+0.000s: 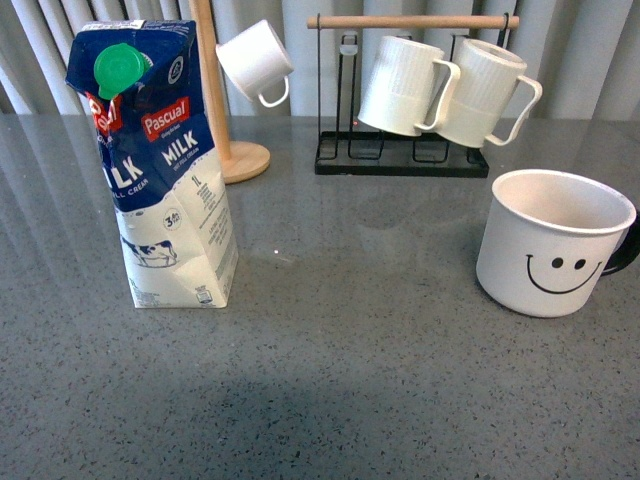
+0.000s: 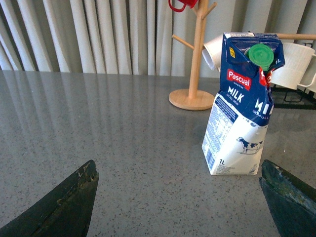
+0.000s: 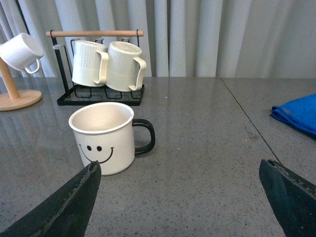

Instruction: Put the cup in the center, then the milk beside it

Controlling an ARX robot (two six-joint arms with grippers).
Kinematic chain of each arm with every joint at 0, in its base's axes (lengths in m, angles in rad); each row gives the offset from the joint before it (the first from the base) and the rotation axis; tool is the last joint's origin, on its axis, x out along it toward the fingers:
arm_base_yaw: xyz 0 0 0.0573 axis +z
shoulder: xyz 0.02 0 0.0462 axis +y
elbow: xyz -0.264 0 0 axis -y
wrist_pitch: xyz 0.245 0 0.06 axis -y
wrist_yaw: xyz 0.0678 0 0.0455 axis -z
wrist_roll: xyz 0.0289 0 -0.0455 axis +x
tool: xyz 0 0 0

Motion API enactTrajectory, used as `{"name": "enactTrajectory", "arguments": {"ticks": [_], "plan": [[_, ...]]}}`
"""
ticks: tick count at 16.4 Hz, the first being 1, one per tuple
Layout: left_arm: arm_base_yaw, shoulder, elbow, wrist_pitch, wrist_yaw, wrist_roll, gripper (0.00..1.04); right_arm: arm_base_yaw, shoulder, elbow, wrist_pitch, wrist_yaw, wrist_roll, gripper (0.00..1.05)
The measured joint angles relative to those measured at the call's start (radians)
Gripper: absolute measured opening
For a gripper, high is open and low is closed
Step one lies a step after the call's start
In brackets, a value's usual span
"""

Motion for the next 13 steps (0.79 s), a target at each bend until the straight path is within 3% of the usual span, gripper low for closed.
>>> {"name": "enactTrajectory", "arguments": {"ticks": [1, 2, 3, 6, 8, 10, 13], "plan": [[0.000, 0.000, 0.000, 0.000, 0.000, 0.000, 0.98, 0.009, 0.002, 0.002, -0.013, 0.021, 0.011, 0.98], [0.000, 0.000, 0.000, 0.000, -0.001, 0.000, 0.98, 0.042, 0.062, 0.014, -0.014, 0.122, 0.091, 0.98], [0.000, 0.000, 0.000, 0.000, 0.000, 0.000, 0.98, 0.024, 0.142, 0.045, 0.048, 0.121, 0.142, 0.98], [0.000, 0.000, 0.000, 0.000, 0.000, 0.000, 0.98, -0.087, 0.403, 0.218, 0.275, -0.047, 0.167, 0.98], [0.000, 0.000, 0.000, 0.000, 0.000, 0.000, 0.98, -0.108, 0.661, 0.373, 0.359, -0.171, 0.140, 0.98], [0.000, 0.000, 0.000, 0.000, 0.000, 0.000, 0.98, -0.086, 0.899, 0.563, 0.312, -0.258, 0.071, 0.98], [0.000, 0.000, 0.000, 0.000, 0.000, 0.000, 0.98, -0.027, 1.210, 0.832, 0.121, -0.335, -0.035, 0.98]]}}
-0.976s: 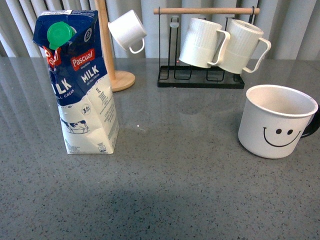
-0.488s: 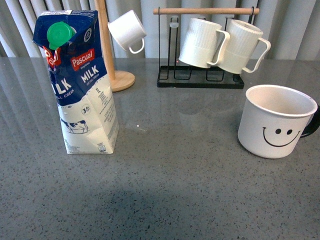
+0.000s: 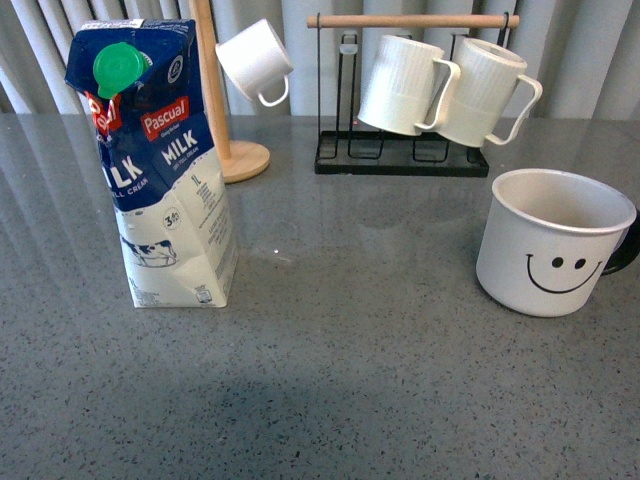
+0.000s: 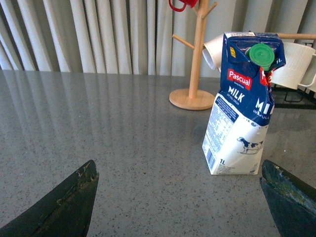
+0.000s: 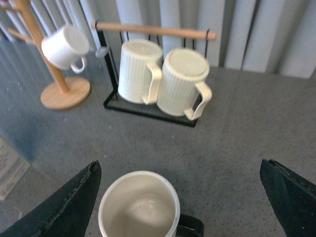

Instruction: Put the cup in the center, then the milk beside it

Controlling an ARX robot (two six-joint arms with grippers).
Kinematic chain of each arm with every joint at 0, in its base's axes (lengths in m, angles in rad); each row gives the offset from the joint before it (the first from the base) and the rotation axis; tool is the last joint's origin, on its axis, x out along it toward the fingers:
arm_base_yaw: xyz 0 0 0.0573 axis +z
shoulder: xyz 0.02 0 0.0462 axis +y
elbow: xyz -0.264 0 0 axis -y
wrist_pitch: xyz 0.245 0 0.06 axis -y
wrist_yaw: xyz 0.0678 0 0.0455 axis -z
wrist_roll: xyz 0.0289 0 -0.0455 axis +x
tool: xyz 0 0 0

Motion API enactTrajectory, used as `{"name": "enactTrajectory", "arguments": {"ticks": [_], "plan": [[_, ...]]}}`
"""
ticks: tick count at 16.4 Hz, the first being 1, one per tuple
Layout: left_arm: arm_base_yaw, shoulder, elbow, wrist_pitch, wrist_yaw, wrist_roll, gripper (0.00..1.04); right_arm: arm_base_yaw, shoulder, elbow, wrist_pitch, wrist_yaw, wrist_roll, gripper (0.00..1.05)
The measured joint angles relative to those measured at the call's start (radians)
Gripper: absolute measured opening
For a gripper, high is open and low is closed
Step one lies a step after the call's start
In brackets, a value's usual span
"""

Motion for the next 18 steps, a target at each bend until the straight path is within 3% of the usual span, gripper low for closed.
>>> {"name": "enactTrajectory", "arguments": {"ticks": [7, 11, 15, 16, 18], "plan": [[0.000, 0.000, 0.000, 0.000, 0.000, 0.000, 0.98, 0.040, 0.386, 0.314, -0.372, -0.043, -0.215, 0.98], [0.000, 0.000, 0.000, 0.000, 0.000, 0.000, 0.98, 0.031, 0.542, 0.384, -0.458, -0.051, -0.362, 0.98], [0.000, 0.000, 0.000, 0.000, 0.000, 0.000, 0.98, 0.023, 0.570, 0.395, -0.474, -0.057, -0.405, 0.98], [0.000, 0.000, 0.000, 0.000, 0.000, 0.000, 0.98, 0.025, 0.575, 0.399, -0.474, -0.057, -0.408, 0.96], [0.000, 0.000, 0.000, 0.000, 0.000, 0.000, 0.98, 0.030, 0.591, 0.412, -0.470, -0.053, -0.408, 0.79]]}}
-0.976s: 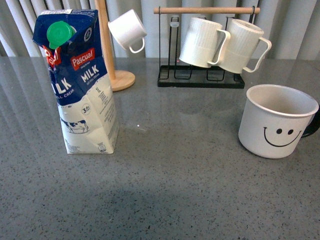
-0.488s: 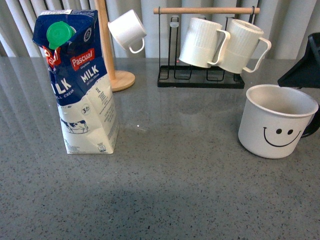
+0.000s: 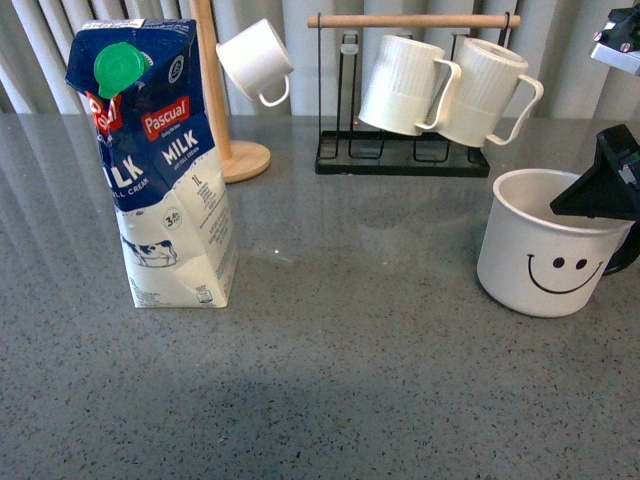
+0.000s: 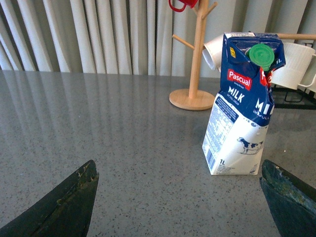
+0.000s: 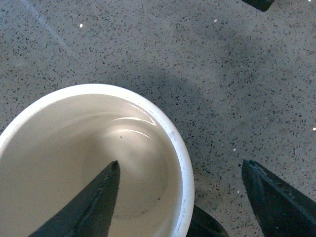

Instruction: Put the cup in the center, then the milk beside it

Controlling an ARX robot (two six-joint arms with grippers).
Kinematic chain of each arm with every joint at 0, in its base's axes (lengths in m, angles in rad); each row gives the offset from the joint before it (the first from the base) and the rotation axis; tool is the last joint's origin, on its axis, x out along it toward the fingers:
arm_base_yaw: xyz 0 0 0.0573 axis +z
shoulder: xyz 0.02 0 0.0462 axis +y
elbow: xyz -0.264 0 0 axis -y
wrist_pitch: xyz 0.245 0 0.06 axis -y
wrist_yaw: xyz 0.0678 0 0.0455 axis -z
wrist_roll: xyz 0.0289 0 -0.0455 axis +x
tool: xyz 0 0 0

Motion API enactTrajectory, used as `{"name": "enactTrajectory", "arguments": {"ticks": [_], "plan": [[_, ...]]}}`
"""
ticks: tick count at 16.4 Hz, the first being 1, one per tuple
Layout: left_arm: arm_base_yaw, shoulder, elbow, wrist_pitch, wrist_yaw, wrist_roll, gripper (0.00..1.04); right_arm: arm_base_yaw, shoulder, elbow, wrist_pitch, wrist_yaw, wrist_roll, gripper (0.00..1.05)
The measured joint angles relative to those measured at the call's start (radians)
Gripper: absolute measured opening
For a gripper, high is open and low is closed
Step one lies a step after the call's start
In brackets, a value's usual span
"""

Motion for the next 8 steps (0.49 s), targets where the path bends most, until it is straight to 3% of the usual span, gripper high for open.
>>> {"name": "enactTrajectory", "arguments": {"ticks": [7, 8], "plan": [[0.000, 0.000, 0.000, 0.000, 0.000, 0.000, 0.98, 0.009, 0.013, 0.020, 0.003, 0.003, -0.003, 0.08], [0.000, 0.000, 0.000, 0.000, 0.000, 0.000, 0.98, 0.009, 0.013, 0.021, 0.002, -0.006, -0.002, 0.03]]}}
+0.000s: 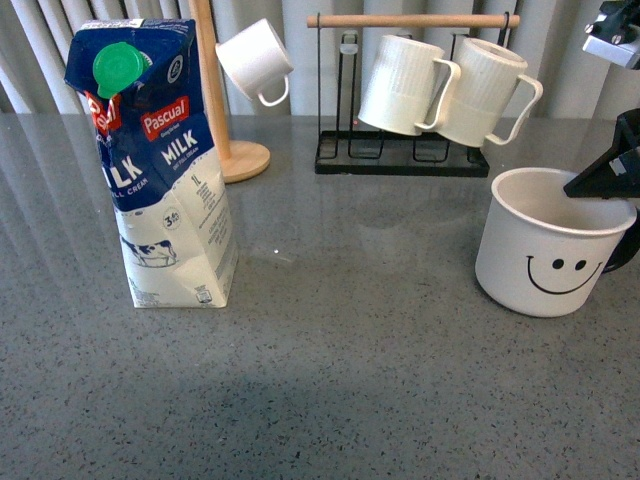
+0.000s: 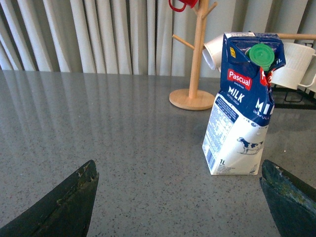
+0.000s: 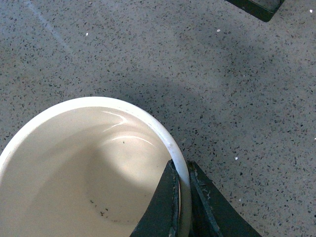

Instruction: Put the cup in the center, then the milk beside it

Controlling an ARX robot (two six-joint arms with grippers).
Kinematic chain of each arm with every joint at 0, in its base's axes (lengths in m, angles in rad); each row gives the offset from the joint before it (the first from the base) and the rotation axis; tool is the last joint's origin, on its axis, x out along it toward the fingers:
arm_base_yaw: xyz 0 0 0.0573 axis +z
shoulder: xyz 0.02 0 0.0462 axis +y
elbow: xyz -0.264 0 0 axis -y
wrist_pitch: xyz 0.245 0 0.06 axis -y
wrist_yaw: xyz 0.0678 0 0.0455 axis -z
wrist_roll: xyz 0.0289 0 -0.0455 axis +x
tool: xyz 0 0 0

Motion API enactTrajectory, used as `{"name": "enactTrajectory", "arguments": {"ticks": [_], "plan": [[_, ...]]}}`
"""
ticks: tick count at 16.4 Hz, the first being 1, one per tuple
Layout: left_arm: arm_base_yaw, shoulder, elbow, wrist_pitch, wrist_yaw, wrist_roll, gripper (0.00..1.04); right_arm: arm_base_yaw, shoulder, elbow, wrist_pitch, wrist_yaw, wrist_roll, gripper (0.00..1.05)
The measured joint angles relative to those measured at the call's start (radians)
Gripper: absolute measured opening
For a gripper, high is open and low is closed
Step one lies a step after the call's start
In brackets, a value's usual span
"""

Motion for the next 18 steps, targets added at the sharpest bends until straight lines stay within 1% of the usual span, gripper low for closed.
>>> {"name": "enactTrajectory", "arguments": {"ticks": [5, 7, 9, 13, 16, 18], "plan": [[0.000, 0.000, 0.000, 0.000, 0.000, 0.000, 0.98, 0.015, -0.009, 0.024, -0.019, -0.021, 0.038, 0.03], [0.000, 0.000, 0.000, 0.000, 0.000, 0.000, 0.98, 0.047, -0.030, 0.037, -0.034, -0.038, 0.062, 0.03], [0.000, 0.000, 0.000, 0.000, 0.000, 0.000, 0.98, 0.097, -0.051, 0.050, -0.035, -0.045, 0.086, 0.03], [0.000, 0.000, 0.000, 0.000, 0.000, 0.000, 0.98, 0.193, -0.053, 0.050, -0.006, -0.048, 0.138, 0.03], [0.000, 0.000, 0.000, 0.000, 0.000, 0.000, 0.98, 0.221, -0.020, 0.050, 0.009, -0.040, 0.158, 0.03], [0.000, 0.000, 0.000, 0.000, 0.000, 0.000, 0.98, 0.224, 0.004, 0.044, 0.014, -0.028, 0.164, 0.03]]}}
